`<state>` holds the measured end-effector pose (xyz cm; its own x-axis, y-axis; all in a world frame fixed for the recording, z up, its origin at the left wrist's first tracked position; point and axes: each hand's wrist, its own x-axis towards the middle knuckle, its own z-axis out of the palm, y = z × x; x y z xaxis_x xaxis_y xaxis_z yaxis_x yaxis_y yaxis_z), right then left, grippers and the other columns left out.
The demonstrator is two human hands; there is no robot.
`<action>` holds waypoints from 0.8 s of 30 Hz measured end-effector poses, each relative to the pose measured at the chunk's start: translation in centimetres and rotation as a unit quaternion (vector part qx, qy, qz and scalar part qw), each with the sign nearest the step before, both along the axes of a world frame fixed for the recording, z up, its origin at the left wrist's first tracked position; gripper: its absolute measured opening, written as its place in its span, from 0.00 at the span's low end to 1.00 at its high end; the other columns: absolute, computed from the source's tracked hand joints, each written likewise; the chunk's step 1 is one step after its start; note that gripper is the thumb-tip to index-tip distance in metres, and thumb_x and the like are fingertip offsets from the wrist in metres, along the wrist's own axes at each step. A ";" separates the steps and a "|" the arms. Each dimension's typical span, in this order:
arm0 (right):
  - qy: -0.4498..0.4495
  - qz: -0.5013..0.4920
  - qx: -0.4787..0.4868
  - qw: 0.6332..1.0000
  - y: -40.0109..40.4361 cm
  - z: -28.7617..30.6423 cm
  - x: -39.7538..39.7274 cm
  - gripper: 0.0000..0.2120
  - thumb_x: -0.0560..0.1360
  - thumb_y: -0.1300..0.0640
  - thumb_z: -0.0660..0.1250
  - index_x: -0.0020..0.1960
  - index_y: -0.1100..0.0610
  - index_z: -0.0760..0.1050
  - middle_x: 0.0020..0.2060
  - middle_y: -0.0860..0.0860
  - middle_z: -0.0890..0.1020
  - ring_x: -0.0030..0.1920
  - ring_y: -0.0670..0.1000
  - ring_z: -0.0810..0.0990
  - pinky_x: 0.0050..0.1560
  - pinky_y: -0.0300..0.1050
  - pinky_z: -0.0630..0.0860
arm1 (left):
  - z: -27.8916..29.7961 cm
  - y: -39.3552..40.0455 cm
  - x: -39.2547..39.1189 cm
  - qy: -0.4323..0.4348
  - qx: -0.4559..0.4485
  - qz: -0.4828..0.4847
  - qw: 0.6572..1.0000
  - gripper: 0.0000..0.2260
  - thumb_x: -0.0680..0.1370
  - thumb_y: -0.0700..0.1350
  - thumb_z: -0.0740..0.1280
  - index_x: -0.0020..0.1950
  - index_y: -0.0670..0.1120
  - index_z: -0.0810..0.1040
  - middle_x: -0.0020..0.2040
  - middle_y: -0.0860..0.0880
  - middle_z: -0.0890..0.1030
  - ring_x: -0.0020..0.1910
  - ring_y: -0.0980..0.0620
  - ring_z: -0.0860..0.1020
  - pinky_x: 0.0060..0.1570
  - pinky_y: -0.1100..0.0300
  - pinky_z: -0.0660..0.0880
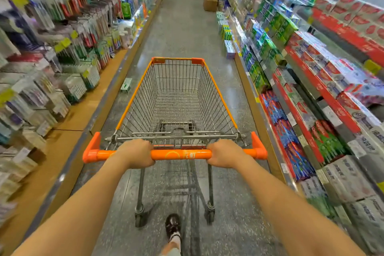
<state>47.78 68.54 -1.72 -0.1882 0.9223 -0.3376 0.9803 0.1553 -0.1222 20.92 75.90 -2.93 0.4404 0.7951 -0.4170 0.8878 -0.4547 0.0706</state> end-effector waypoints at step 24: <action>-0.023 0.003 0.016 1.000 59.3 -0.7 17.8 0.10 0.73 0.51 0.62 0.45 0.57 0.76 0.42 0.55 0.81 0.43 0.57 0.79 0.43 0.46 0.74 | 1.1 58.0 18.7 0.023 0.013 -0.017 0.999 0.09 0.71 0.53 0.64 0.40 0.48 0.76 0.42 0.48 0.80 0.41 0.47 0.78 0.36 0.58 0.71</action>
<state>65.63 127.86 -2.46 -0.1782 0.9320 -0.3158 0.9839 0.1635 -0.0726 39.61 133.87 -1.86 0.4481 0.7909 -0.4167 0.8737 -0.4862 0.0168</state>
